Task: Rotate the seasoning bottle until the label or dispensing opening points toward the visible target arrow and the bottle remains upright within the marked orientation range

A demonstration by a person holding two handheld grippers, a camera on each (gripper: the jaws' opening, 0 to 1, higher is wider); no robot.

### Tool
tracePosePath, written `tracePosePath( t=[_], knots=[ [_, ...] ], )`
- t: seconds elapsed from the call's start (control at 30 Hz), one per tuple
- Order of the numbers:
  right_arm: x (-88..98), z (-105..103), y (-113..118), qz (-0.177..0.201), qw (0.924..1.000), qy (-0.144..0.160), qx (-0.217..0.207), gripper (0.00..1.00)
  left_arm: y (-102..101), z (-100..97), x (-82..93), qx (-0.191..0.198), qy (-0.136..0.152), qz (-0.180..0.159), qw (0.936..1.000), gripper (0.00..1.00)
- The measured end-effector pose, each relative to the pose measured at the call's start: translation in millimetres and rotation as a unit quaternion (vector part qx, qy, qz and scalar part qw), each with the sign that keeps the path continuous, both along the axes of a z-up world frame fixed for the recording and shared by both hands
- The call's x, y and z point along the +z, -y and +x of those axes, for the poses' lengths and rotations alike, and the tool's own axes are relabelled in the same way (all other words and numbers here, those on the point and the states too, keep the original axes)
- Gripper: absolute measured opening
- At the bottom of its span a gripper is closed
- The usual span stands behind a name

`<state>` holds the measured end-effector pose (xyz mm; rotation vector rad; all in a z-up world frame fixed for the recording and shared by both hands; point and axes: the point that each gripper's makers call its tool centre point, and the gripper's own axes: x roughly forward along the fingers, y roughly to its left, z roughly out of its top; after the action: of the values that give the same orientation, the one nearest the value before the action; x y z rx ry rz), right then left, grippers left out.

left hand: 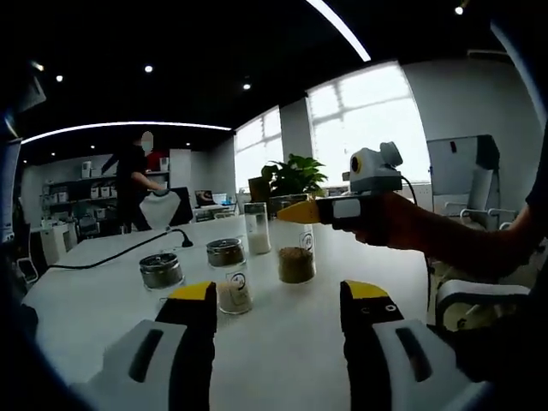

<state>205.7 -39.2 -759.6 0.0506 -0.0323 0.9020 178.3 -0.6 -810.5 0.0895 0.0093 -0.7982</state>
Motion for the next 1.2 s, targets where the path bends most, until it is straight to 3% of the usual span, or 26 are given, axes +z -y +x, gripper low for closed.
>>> tracePosePath(
  t=[0.37, 0.47, 0.6, 0.7, 0.73, 1.2],
  knots=[
    [-8.9, 47.5, 27.4, -0.017, 0.9989, -0.017, -0.040, 0.38, -19.6, -3.1, 4.8, 0.016, 0.003, -0.007, 0.9998, 0.75],
    [-10.0, 57.4, 26.4, -0.027, 0.9989, -0.018, -0.033, 0.38, -21.8, -4.3, 3.8, 0.020, 0.001, -0.001, 0.9998, 0.79],
    [-19.5, 76.4, 23.9, -0.043, 0.9987, -0.016, -0.022, 0.38, -31.9, 1.6, -6.9, 0.044, -0.024, 0.008, 0.9987, 0.85],
    [-22.4, 78.5, 22.5, -0.037, 0.9990, -0.022, -0.015, 0.38, -36.6, 4.5, -11.9, 0.053, -0.035, 0.004, 0.9979, 0.87],
    [-23.4, 79.2, 22.8, -0.045, 0.9988, -0.009, -0.018, 0.38, -37.0, 4.8, -12.0, 0.056, -0.036, 0.005, 0.9978, 0.88],
    [-22.2, 80.0, 21.0, -0.046, 0.9989, -0.006, -0.008, 0.39, -38.6, 5.4, -5.1, 0.058, -0.028, 0.000, 0.9979, 0.92]
  ],
)
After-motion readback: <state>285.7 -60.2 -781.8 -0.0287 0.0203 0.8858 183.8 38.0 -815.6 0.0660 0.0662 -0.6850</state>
